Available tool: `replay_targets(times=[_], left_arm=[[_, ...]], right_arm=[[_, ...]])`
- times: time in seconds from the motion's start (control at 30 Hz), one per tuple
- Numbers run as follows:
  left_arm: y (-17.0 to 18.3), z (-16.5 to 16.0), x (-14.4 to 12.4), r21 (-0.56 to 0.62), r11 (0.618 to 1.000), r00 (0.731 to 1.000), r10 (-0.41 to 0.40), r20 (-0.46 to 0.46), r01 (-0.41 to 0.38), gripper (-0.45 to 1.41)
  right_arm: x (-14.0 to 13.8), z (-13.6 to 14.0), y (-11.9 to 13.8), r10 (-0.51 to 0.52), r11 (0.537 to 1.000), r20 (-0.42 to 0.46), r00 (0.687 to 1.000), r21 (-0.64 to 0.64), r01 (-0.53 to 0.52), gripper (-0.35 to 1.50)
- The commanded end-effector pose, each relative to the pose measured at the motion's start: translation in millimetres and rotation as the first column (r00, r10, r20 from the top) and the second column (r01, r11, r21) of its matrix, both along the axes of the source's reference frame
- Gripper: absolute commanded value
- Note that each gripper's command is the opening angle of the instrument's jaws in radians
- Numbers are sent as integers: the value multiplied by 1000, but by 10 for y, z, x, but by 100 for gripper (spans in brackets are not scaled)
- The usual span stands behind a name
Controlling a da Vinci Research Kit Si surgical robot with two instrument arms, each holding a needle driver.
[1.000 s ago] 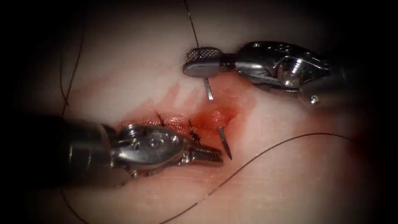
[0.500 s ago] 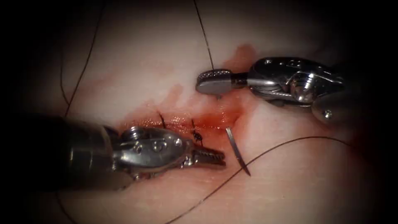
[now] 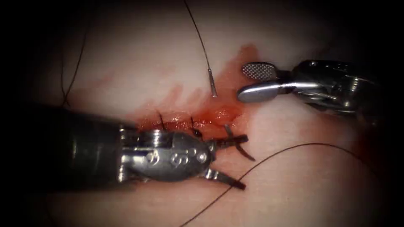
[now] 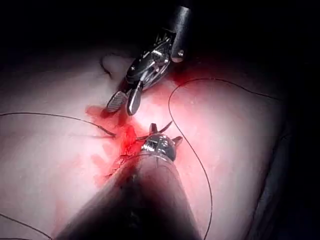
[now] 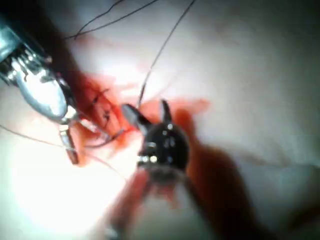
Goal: Wound Closure
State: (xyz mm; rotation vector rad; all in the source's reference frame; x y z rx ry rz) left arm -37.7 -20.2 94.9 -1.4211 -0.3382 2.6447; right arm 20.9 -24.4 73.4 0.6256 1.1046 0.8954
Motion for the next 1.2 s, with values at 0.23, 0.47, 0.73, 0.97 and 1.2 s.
replay_targets(times=[0.23, 0.47, 0.73, 0.97, 1.2], left_arm=[[7, 12, -14, -60, 997, 998, -46, -37, 43, 59], [-4, 29, -25, -104, 993, 996, -63, -59, 57, 52], [3, 26, -15, -141, 986, 991, -104, -82, 92, 46], [1, 30, -13, -138, 986, 991, -103, -82, 91, 42], [-8, 35, -7, -134, 987, 993, -94, -77, 83, -45]], right_arm=[[14, 8, -9, 0, 1000, -3, 1000, 0, 0, 115], [14, 9, -9, 0, 1000, -2, 1000, -2, 0, 111], [14, 11, -9, 3, 1000, -2, 1000, 3, -3, 108], [14, 11, -10, 3, 1000, -2, 1000, 2, -3, 108], [13, 10, -9, 2, 1000, -3, 1000, 3, -2, 106]])
